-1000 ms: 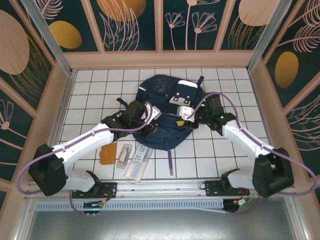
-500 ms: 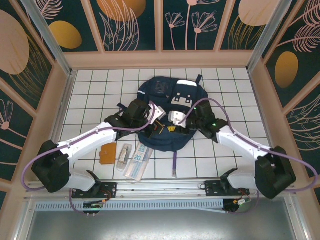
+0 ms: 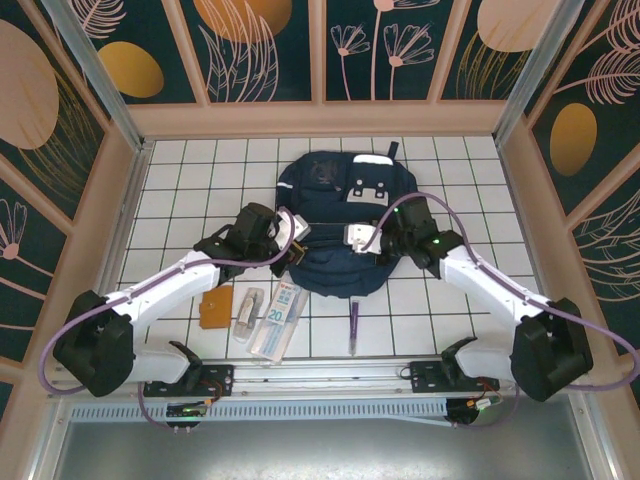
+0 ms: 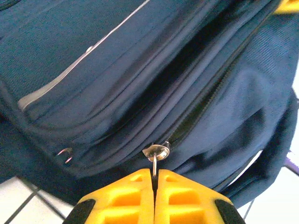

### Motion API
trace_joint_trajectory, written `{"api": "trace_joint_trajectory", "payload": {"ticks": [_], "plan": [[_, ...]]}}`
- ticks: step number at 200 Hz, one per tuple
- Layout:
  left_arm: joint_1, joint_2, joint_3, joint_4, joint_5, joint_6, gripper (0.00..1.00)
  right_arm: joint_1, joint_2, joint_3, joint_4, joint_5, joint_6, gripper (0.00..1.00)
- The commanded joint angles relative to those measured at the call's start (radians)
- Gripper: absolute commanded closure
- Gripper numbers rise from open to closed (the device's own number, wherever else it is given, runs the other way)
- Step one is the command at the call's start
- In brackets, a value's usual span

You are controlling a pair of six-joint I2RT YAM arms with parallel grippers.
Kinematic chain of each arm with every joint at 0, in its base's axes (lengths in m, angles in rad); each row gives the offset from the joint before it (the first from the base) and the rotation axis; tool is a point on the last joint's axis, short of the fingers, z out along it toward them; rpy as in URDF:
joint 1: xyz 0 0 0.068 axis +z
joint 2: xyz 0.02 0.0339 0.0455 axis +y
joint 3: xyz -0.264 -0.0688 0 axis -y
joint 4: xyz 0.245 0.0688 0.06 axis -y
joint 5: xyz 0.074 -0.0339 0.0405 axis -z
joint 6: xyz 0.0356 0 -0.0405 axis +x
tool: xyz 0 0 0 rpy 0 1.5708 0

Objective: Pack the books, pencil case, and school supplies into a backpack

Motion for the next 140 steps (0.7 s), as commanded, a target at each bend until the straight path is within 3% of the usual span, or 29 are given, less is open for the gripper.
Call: {"api": "trace_joint_trajectory", "payload": {"ticks": [1, 8, 18, 35, 56, 82, 112, 140], "plan": [[0.023, -0.015, -0.019, 0.010, -0.088, 0.083, 1.00, -0.026, -0.044, -0.031, -0.049, 0.027, -0.042, 1.00], [0.022, 0.002, -0.006, 0.007, -0.057, 0.079, 1.00, -0.030, -0.046, -0.028, -0.040, -0.016, -0.015, 1.00], [0.022, 0.026, 0.021, 0.003, 0.021, 0.078, 1.00, -0.028, -0.046, -0.022, -0.015, -0.092, 0.028, 0.70], [0.021, 0.047, 0.062, 0.028, 0.154, 0.049, 1.00, -0.001, -0.042, -0.021, 0.083, -0.190, 0.140, 0.53], [0.011, 0.037, 0.087, 0.092, 0.269, 0.015, 1.00, 0.042, -0.016, -0.020, 0.200, -0.187, 0.247, 0.46], [-0.014, 0.019, 0.102, 0.142, 0.320, 0.011, 1.00, 0.084, 0.060, 0.005, 0.233, -0.142, 0.290, 0.43], [-0.015, 0.013, 0.095, 0.188, 0.319, -0.013, 1.00, 0.110, 0.183, 0.102, 0.062, -0.088, 0.239, 0.46], [-0.016, 0.003, 0.084, 0.190, 0.262, 0.003, 1.00, 0.113, 0.268, 0.181, -0.135, -0.012, 0.160, 0.97]]}}
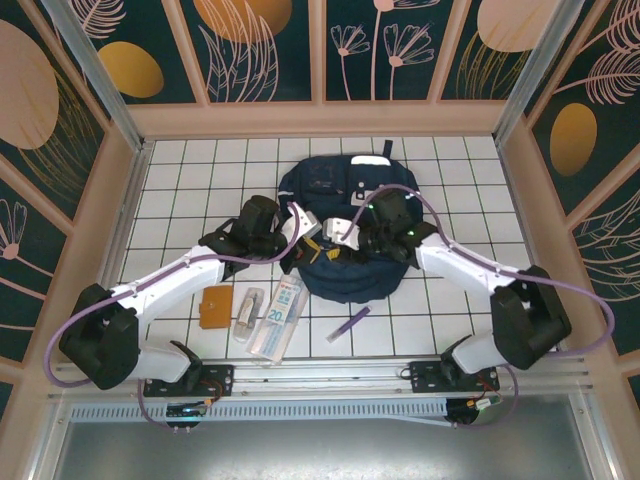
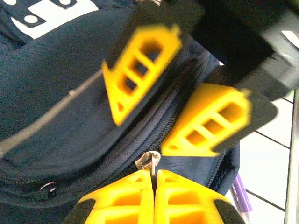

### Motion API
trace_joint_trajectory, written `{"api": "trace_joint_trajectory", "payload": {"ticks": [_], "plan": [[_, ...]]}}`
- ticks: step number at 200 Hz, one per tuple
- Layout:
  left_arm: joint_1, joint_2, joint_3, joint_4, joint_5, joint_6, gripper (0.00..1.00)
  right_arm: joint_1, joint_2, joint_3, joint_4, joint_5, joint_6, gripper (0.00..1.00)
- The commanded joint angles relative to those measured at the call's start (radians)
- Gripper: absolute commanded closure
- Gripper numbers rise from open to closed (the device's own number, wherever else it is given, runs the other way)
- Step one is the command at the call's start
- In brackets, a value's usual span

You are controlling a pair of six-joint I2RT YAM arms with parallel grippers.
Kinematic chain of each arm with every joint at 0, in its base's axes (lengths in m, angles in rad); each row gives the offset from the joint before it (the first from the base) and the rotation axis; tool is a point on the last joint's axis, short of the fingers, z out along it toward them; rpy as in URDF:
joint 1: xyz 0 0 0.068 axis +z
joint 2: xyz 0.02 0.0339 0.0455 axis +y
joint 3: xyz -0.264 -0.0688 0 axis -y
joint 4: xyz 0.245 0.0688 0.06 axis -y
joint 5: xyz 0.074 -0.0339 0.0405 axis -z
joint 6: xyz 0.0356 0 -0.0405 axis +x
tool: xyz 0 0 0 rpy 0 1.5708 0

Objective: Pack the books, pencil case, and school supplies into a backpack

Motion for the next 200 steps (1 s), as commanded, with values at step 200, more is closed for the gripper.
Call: {"api": "trace_joint_trajectory", "payload": {"ticks": [200], "plan": [[0.336, 0.419, 0.201, 0.132, -0.253, -0.066, 0.92, -0.087, -0.283, -0.068, -0.096, -0.046, -0.223, 0.85]]}}
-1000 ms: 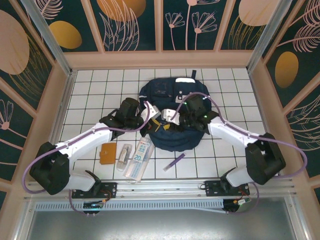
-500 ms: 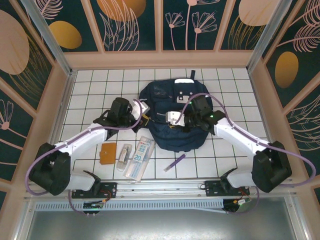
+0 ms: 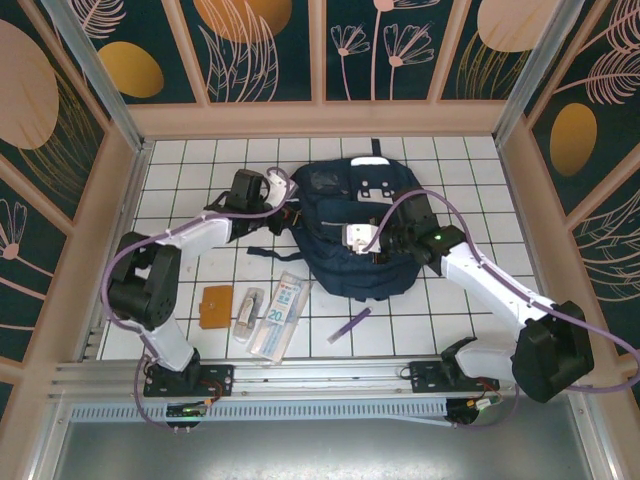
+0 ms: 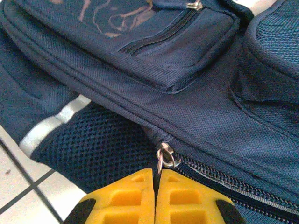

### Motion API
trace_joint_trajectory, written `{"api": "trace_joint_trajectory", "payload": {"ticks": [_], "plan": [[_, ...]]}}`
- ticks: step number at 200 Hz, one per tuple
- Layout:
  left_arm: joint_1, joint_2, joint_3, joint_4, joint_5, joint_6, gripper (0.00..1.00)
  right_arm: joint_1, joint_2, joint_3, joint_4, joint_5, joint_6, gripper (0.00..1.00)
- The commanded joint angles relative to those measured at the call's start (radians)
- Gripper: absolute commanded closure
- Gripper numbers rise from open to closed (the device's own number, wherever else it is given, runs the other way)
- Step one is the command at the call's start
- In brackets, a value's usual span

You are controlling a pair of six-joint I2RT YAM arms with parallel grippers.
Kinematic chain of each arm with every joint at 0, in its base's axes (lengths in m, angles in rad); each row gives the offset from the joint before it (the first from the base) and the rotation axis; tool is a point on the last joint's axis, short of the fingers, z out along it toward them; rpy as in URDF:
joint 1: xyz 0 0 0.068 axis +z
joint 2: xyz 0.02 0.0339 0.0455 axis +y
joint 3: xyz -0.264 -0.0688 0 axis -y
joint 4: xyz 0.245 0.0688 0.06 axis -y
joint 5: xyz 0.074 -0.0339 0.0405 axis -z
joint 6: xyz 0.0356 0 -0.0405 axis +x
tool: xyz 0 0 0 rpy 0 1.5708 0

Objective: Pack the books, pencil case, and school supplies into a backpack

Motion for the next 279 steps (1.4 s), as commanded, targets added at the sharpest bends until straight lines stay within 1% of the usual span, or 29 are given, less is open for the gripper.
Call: {"api": "trace_joint_trajectory", "payload": {"ticks": [1, 8, 18, 27, 30, 32, 33, 34, 36, 46, 53, 64, 72, 80, 87, 97, 102, 105, 112, 130, 145, 161, 194, 212, 216, 224, 242, 274, 279], "plan": [[0.070, 0.041, 0.026, 0.006, -0.183, -0.023, 0.90, -0.001, -0.063, -0.013, 0.024, -0.067, 0.053, 0.84], [0.070, 0.023, 0.015, 0.017, -0.171, -0.006, 0.81, -0.001, -0.064, -0.026, 0.068, -0.043, 0.104, 0.72], [0.070, -0.013, -0.007, 0.038, -0.139, 0.037, 0.67, -0.003, -0.070, -0.044, 0.133, -0.017, 0.186, 0.65], [0.070, -0.056, -0.022, 0.052, -0.116, 0.079, 0.60, -0.004, -0.083, -0.065, 0.192, 0.003, 0.265, 0.57], [0.069, -0.072, -0.026, 0.053, -0.104, 0.096, 0.59, -0.006, -0.089, -0.073, 0.222, 0.011, 0.296, 0.46], [0.069, -0.080, -0.027, 0.053, -0.095, 0.107, 0.58, -0.007, -0.092, -0.079, 0.235, 0.017, 0.316, 0.23], [0.069, -0.083, -0.028, 0.053, -0.091, 0.115, 0.58, -0.007, -0.094, -0.081, 0.245, 0.020, 0.326, 0.13], [0.070, -0.087, -0.029, 0.052, -0.086, 0.122, 0.57, -0.007, -0.096, -0.085, 0.254, 0.022, 0.335, 0.07], [0.069, -0.093, -0.030, 0.051, -0.074, 0.133, 0.57, -0.008, -0.100, -0.089, 0.270, 0.028, 0.354, 0.02], [0.068, -0.119, -0.024, 0.034, -0.019, 0.190, 0.52, -0.010, -0.120, -0.112, 0.333, 0.068, 0.439, 0.01], [0.066, -0.127, -0.010, 0.014, 0.021, 0.218, 0.51, -0.013, -0.135, -0.131, 0.387, 0.109, 0.506, 0.01], [0.055, -0.128, 0.016, -0.010, 0.037, 0.228, 0.49, -0.016, -0.155, -0.165, 0.485, 0.217, 0.617, 0.01], [0.039, -0.124, 0.039, -0.045, 0.071, 0.261, 0.49, -0.018, -0.166, -0.190, 0.560, 0.341, 0.718, 0.01], [0.011, -0.122, 0.055, -0.091, 0.116, 0.340, 0.48, -0.023, -0.173, -0.208, 0.638, 0.495, 0.839, 0.01], [-0.026, -0.125, 0.059, -0.122, 0.122, 0.428, 0.48, -0.030, -0.172, -0.210, 0.670, 0.651, 0.966, 0.01], [-0.094, -0.128, 0.055, -0.158, 0.095, 0.559, 0.47, -0.051, -0.163, -0.176, 0.614, 0.882, 1.147, 0.01], [-0.127, -0.127, 0.054, -0.175, 0.079, 0.617, 0.44, -0.074, -0.157, -0.150, 0.554, 0.951, 1.233, 0.01], [-0.145, -0.125, 0.054, -0.185, 0.074, 0.648, 0.43, -0.093, -0.153, -0.136, 0.519, 0.967, 1.277, 0.01], [-0.179, -0.119, 0.057, -0.200, 0.068, 0.700, 0.41, -0.148, -0.145, -0.109, 0.447, 0.934, 1.350, 0.01], [-0.234, -0.099, 0.062, -0.213, 0.073, 0.792, 0.41, -0.292, -0.132, -0.082, 0.351, 0.756, 1.499, 0.01], [-0.259, -0.088, 0.053, -0.174, 0.043, 0.801, 0.40, -0.381, -0.124, -0.091, 0.323, 0.630, 1.588, 0.01], [-0.276, -0.073, 0.060, -0.159, 0.022, 0.807, 0.40, -0.438, -0.100, -0.091, 0.282, 0.569, 1.631, 0.01], [-0.295, -0.054, 0.074, -0.179, -0.011, 0.862, 0.36, -0.471, -0.054, -0.084, 0.234, 0.482, 1.606, 0.02], [-0.295, -0.056, 0.076, -0.212, 0.017, 0.912, 0.35, -0.473, -0.046, -0.089, 0.244, 0.419, 1.588, 0.03], [-0.294, -0.055, 0.075, -0.220, 0.022, 0.921, 0.33, -0.472, -0.045, -0.089, 0.246, 0.404, 1.585, 0.03], [-0.295, -0.059, 0.074, -0.230, 0.038, 0.928, 0.31, -0.472, -0.039, -0.087, 0.246, 0.383, 1.582, 0.03], [-0.295, -0.061, 0.078, -0.257, 0.075, 0.936, 0.31, -0.472, -0.020, -0.072, 0.232, 0.344, 1.569, 0.04], [-0.295, -0.042, 0.093, -0.267, 0.048, 0.956, 0.31, -0.471, 0.020, -0.045, 0.216, 0.275, 1.554, 0.05], [-0.296, -0.009, 0.099, -0.271, 0.041, 0.960, 0.31, -0.471, 0.025, -0.042, 0.214, 0.259, 1.552, 0.05]]}}
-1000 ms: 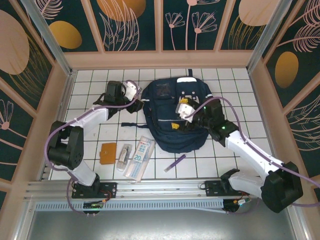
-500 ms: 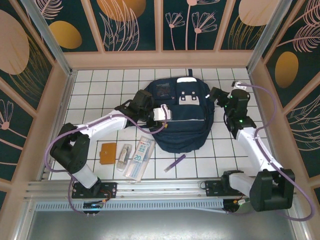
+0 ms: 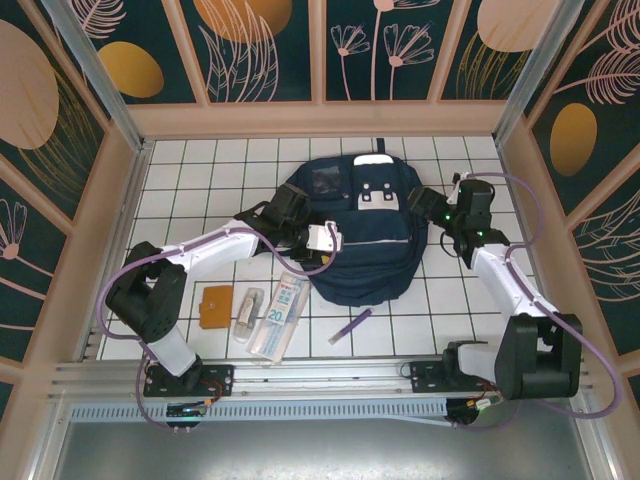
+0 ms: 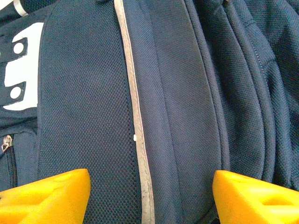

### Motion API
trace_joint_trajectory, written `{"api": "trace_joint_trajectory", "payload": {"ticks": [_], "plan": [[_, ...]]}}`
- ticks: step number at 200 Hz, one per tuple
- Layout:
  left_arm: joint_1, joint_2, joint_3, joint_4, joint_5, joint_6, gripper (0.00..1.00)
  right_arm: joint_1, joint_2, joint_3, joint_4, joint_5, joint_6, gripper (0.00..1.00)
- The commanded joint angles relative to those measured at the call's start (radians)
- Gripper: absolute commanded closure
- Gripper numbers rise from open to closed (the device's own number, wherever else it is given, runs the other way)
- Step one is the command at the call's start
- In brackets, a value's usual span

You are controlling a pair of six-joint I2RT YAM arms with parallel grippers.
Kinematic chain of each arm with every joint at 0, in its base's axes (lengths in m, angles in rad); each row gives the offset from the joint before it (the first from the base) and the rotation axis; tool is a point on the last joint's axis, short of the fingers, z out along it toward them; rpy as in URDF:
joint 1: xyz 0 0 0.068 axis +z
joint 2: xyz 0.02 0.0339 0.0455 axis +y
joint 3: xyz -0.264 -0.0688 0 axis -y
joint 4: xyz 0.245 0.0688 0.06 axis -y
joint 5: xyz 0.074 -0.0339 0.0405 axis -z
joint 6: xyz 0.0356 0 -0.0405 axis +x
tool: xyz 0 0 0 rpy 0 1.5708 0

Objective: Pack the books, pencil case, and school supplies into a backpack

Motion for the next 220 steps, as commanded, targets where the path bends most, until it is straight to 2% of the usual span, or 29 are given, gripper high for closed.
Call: {"api": "trace_joint_trajectory", "payload": {"ticks": [1, 28, 65, 69, 74, 80, 95, 118, 153, 197, 220], "plan": [[-0.005, 0.053, 0.041, -0.048, 0.024, 0.059, 0.31, -0.005, 0.025, 0.048, -0.017, -0.092, -0.011, 0.05], [-0.006, 0.093, 0.076, -0.090, 0.000, 0.072, 0.30, -0.001, 0.054, 0.066, -0.022, -0.181, -0.034, 0.06], [-0.006, 0.058, 0.070, -0.094, 0.026, 0.067, 0.27, 0.014, 0.072, 0.076, -0.037, -0.212, -0.064, 0.08], [-0.006, 0.051, 0.071, -0.104, 0.031, 0.068, 0.24, 0.014, 0.075, 0.078, -0.042, -0.214, -0.068, 0.09], [-0.006, 0.041, 0.072, -0.120, 0.036, 0.072, 0.09, 0.016, 0.077, 0.084, -0.049, -0.213, -0.074, 0.09], [-0.006, 0.030, 0.070, -0.134, 0.038, 0.076, 0.06, 0.020, 0.081, 0.089, -0.056, -0.211, -0.082, 0.09], [-0.006, 0.007, 0.060, -0.178, 0.054, 0.102, 0.06, 0.027, 0.086, 0.095, -0.068, -0.198, -0.097, 0.10], [-0.008, -0.018, 0.007, -0.135, 0.049, 0.113, 0.09, 0.036, 0.097, 0.101, -0.067, -0.191, -0.104, 0.10], [-0.027, 0.001, -0.007, 0.008, -0.055, 0.047, 0.22, 0.053, 0.115, 0.123, -0.078, -0.197, -0.113, 0.13], [-0.042, 0.054, 0.006, 0.003, -0.074, 0.108, 0.19, 0.076, 0.116, 0.136, -0.105, -0.162, -0.142, 0.13], [-0.045, 0.085, 0.049, -0.053, -0.020, 0.114, 0.16, 0.082, 0.117, 0.134, -0.109, -0.164, -0.152, 0.14]]}}
